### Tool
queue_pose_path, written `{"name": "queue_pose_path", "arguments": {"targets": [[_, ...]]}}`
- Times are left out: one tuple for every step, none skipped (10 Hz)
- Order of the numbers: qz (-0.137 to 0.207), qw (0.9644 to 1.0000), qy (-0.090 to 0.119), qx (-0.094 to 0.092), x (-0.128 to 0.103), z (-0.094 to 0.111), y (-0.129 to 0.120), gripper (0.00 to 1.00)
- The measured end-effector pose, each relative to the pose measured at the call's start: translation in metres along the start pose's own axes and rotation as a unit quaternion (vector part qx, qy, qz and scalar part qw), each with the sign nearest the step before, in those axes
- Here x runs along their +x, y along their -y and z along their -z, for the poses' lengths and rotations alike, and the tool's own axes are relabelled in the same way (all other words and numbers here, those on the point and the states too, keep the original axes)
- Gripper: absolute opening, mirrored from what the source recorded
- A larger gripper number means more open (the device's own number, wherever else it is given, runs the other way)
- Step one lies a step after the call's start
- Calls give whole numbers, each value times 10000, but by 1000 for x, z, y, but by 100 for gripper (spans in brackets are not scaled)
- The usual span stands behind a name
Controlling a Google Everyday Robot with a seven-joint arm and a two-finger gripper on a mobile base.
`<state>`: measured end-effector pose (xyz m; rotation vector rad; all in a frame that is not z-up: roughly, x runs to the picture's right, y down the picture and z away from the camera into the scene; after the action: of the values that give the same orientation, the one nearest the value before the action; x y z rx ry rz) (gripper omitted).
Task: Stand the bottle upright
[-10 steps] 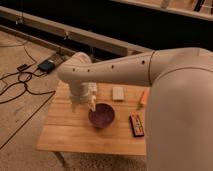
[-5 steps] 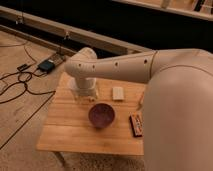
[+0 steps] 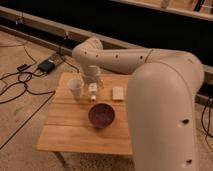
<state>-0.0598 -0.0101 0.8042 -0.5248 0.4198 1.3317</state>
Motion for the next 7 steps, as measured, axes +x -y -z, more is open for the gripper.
{"name": "queue_pose_path", "arguments": {"targets": [[15,10000,-28,-31,-19,-6,10,65],[1,10000,-71,-29,-38,-16,24,65],[-32,9999,-105,7,-54,-25,36,65],[-58,9999,-139,36,-63,-33,43,65],[-105,9997,-223,70,-76,-50,51,65],[-132,9995,-267,83,-82,-59,52,65],[-153,9993,-315,95,-86,-69,52,65]]}}
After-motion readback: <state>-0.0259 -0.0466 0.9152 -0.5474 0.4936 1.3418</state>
